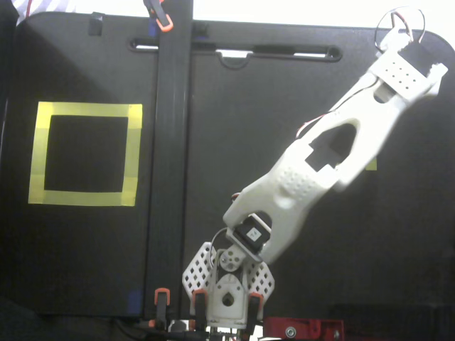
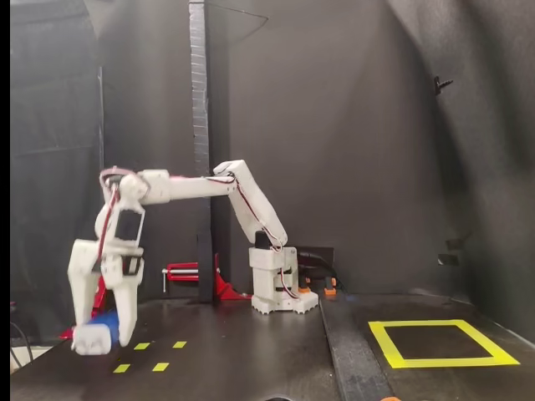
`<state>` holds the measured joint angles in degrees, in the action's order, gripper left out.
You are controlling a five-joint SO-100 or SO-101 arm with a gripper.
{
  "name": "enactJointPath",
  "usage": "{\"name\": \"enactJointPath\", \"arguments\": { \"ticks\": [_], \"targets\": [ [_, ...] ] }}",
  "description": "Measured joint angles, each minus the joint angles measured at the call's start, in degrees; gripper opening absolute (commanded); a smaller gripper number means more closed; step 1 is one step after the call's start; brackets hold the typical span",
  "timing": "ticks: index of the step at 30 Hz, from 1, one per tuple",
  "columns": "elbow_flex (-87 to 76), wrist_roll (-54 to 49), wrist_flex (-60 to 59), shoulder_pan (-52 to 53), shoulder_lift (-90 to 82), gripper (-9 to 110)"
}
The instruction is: Grasp the block and place it in the designated area.
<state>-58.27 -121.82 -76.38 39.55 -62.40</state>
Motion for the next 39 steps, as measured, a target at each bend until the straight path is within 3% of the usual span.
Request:
{"name": "enactJointPath", "arguments": {
  "ticks": [12, 21, 39],
  "targets": [
    [-2.64, 2.72, -13.18, -2.90, -10.90, 19],
    [-18.54, 5.71, -13.10, -8.17, -25.66, 19],
    [-35.16, 8.09, -11.69, -13.10, -37.09, 19]
  ]
}}
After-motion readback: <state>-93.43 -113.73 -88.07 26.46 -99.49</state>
